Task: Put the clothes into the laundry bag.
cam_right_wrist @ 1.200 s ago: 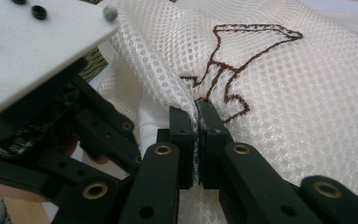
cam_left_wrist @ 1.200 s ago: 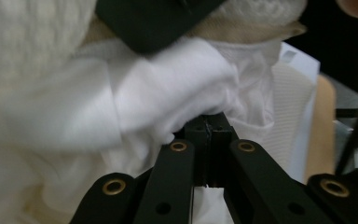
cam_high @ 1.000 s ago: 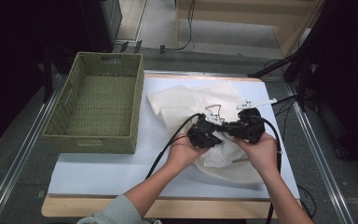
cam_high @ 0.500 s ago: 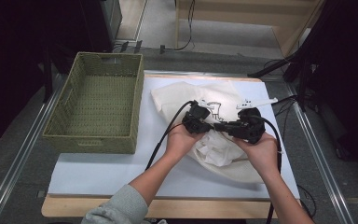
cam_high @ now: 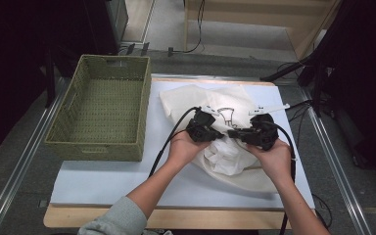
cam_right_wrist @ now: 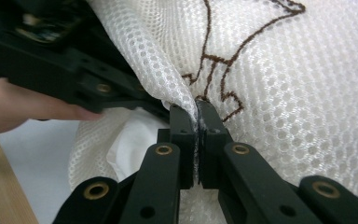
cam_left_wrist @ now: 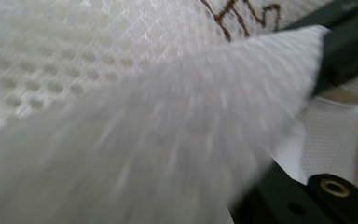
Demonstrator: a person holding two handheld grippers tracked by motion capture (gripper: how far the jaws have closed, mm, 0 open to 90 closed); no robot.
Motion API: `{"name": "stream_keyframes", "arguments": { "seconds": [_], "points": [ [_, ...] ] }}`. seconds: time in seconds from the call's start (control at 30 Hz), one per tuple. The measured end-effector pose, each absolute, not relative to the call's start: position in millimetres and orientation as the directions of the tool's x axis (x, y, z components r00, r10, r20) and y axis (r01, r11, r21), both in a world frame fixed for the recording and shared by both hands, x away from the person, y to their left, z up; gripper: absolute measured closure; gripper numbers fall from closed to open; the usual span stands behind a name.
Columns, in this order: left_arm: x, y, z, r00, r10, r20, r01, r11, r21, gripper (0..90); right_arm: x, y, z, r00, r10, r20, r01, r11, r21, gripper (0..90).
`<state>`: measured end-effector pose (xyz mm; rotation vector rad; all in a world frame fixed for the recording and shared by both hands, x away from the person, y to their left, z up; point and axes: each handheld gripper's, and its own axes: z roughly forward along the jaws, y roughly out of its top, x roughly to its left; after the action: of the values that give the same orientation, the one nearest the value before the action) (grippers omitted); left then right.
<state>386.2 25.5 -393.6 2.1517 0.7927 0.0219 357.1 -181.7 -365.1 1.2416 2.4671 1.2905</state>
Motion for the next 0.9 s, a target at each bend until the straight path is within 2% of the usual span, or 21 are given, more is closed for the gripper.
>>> {"name": "stream_keyframes", "arguments": {
  "seconds": [0.47, 0.9],
  "points": [
    [348, 56, -386, 0.837, 0.503, -0.214, 0.486, -0.506, 0.712, 89.4, 361, -184, -372, -0.653, 0.705, 0.277, 0.63, 0.303, 0.715, 88.0],
    [340, 94, -375, 0.808, 0.567, -0.162, 0.495, -0.502, 0.709, 59.5, 361, -183, -373, -0.658, 0.701, 0.276, 0.629, 0.309, 0.713, 87.9]
  ]
}}
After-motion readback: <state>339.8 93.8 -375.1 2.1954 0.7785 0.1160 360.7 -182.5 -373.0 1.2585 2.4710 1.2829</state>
